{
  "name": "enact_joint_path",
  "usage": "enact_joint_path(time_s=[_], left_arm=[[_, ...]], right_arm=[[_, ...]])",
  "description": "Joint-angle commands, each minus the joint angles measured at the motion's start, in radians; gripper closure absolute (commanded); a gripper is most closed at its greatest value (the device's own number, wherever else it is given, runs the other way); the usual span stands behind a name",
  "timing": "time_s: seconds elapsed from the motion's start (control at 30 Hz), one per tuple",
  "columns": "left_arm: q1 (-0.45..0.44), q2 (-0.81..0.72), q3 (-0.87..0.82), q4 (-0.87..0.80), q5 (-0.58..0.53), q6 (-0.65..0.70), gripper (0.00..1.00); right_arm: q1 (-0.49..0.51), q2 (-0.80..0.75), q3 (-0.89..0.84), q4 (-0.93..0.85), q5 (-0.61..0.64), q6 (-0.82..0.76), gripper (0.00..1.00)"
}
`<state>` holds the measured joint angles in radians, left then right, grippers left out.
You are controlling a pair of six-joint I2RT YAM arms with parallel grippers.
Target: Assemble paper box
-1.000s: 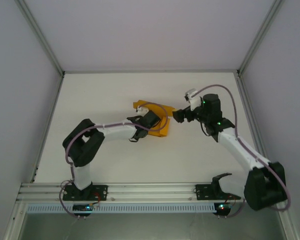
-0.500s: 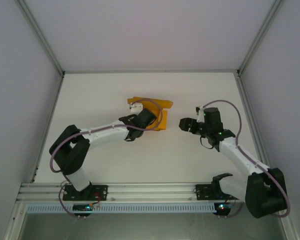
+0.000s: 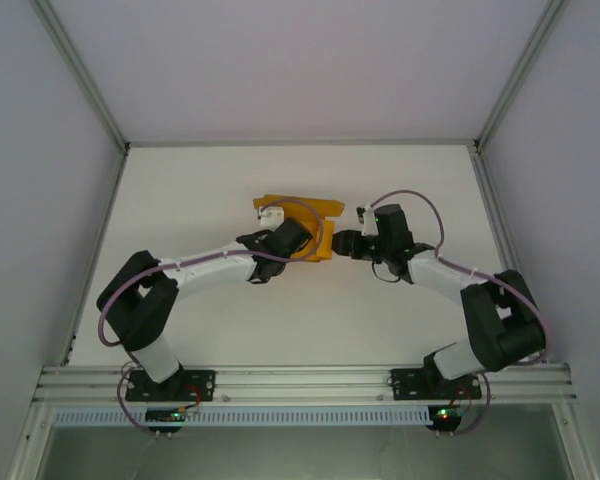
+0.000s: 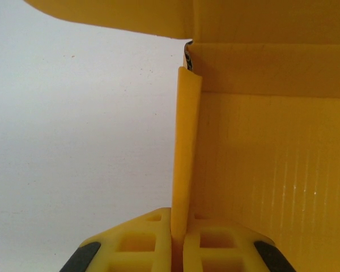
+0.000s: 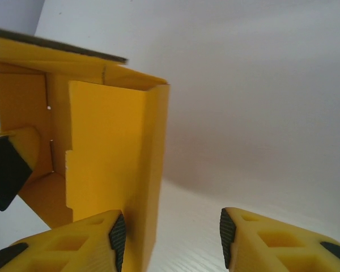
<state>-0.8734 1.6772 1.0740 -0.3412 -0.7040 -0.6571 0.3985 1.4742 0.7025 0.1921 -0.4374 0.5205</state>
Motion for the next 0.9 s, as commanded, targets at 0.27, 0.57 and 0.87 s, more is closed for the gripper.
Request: enact_joint_path(time_s=[0.27,0.57,0.87], left_arm=[[-0.009,0.058,0.065,-0.059,0.029,-0.049,1.00],[-0.009,0.126,0.118,-0.097,0.107,-0.104,1.00],[-0.007,0.184,0.130,-0.116,0.138,-0.139,1.00]], right_arm=[[0.072,0.130,0.071,0.126,-0.024,0.114,0.59],[0.212,0.168,0.174,-0.204,0.471,0.110,0.72],[0.232,0.259,0.227,-0.324,0.561,0.121,0.82]])
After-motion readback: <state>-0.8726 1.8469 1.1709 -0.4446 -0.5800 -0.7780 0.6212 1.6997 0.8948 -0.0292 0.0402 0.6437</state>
